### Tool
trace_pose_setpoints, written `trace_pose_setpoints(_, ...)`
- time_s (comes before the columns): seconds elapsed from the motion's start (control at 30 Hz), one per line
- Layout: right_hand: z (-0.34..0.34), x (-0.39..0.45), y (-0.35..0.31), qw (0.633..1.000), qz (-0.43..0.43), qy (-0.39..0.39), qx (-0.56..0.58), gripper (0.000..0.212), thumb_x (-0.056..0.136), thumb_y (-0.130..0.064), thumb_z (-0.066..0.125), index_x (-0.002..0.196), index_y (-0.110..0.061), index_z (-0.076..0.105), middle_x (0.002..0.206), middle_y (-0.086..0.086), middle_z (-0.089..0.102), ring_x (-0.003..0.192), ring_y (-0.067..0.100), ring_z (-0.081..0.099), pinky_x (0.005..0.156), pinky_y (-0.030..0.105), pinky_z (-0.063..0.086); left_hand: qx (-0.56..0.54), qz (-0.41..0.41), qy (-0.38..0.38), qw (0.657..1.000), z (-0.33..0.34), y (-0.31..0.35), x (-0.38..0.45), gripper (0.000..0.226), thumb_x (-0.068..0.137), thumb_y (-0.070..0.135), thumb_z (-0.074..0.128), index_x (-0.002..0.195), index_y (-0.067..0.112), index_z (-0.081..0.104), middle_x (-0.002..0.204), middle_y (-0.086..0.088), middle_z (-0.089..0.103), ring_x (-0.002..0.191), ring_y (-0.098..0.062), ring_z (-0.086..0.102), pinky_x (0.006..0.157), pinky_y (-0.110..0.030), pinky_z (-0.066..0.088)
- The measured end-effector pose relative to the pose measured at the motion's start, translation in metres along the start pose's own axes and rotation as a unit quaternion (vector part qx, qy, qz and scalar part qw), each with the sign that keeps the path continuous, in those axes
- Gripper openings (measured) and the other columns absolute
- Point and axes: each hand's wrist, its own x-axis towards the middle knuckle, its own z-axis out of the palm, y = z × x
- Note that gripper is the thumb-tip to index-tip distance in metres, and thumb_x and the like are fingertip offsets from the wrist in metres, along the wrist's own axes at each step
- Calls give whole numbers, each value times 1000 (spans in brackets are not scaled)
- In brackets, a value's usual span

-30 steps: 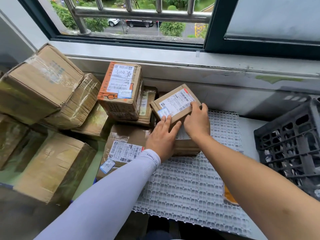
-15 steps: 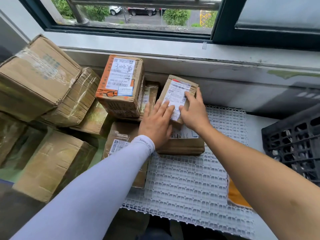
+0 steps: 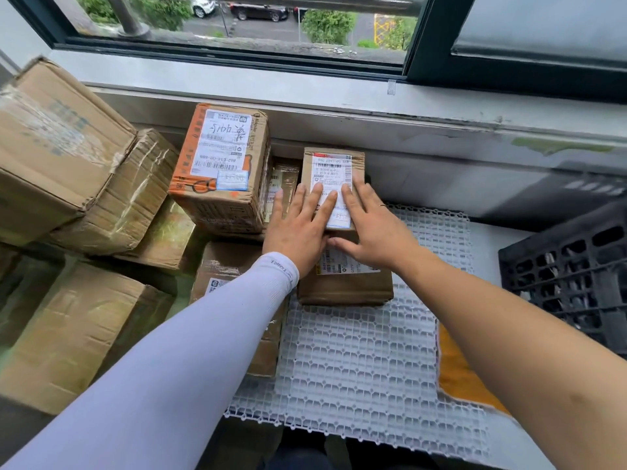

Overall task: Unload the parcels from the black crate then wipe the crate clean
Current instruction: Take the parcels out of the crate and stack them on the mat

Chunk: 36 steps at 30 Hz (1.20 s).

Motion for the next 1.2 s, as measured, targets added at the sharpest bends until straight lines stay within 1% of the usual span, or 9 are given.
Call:
trace_pose_setpoints(0.13, 0, 11, -6, 1000, 6, -19, -19, 103, 96, -68, 49, 163, -18, -11, 169, 6, -26, 158, 27, -12, 128, 43, 9, 3, -4, -12, 1000, -2, -8, 10, 78, 107, 56, 27, 162, 27, -19, 172, -4, -18, 159, -29, -14, 125, -58, -9)
trace_pose_setpoints(0.27, 0, 17, 0, 998, -6, -28, -61, 94, 101, -38, 56, 163, -19, -12, 169, 10, -23, 158, 32, -8, 128, 49, 16, 5, 11, -8, 1000, -4, -12, 11, 74, 109, 52, 26, 163, 28, -17, 173, -4, -14, 159, -29, -10, 126, -58, -6)
trace_pose_setpoints(0.33, 1, 17, -2, 997, 2, -22, -72, 94, 100, -33, 57, 163, -21, -12, 170, 9, -22, 159, 34, -4, 126, 51, 20, 5, 11, -7, 1000, -5, -13, 11, 72, 109, 50, 26, 163, 28, -17, 173, -3, -13, 159, -28, -9, 126, -57, -6)
trace_pose_setpoints(0.47, -1, 10, -17, 994, 66, -13, -85, 96, 101, -40, 58, 162, -30, -14, 170, -1, -24, 158, 34, -8, 125, 55, 21, 2, 12, -10, 1000, -10, -12, 9, 74, 108, 51, 29, 164, 27, -13, 173, -4, -10, 160, -29, -8, 126, -58, -7)
trace_pose_setpoints(0.6, -8, -7, -23, 989, 132, 5, -66, 103, 96, -52, 61, 163, -31, -14, 170, -1, -22, 158, 30, -11, 126, 53, 18, -7, 33, 2, 999, -23, -9, 5, 83, 101, 51, 38, 165, 23, -6, 174, -7, -5, 160, -28, -5, 125, -59, -8)
trace_pose_setpoints(0.77, -20, -37, -12, 987, 125, 19, -97, 88, 102, -54, 48, 164, -30, -10, 172, -3, -15, 159, 27, -8, 127, 54, 15, -33, 32, 36, 998, -41, 2, -4, 74, 104, 55, 25, 166, 26, -3, 174, -4, 0, 160, -27, -3, 126, -57, -6)
trace_pose_setpoints(0.93, -33, -61, 0, 987, 117, 39, -106, 76, 106, -56, 34, 164, -28, -6, 173, 0, -7, 159, 29, -5, 126, 55, 13, -23, 19, 39, 999, -57, 24, -21, 70, 106, 61, 15, 166, 28, 0, 174, -3, 2, 160, -27, -2, 126, -57, -4)
trace_pose_setpoints(1.07, -59, -84, 19, 988, 106, 53, -95, 72, 107, -56, 28, 165, -27, -3, 173, 1, -5, 159, 28, -4, 127, 56, 9, -14, 4, 39, 999, -76, 56, -31, 70, 105, 62, 15, 166, 28, 6, 174, -4, 5, 160, -28, 0, 126, -57, -4)
trace_pose_setpoints(1.2, -97, -121, 54, 988, 90, 80, -100, 71, 108, -55, 28, 165, -25, 0, 173, 4, -3, 159, 30, -3, 127, 56, 7, -36, -13, 59, 998, -104, 113, -30, 71, 105, 64, 18, 166, 28, 9, 174, -4, 8, 160, -28, 2, 126, -57, -1)
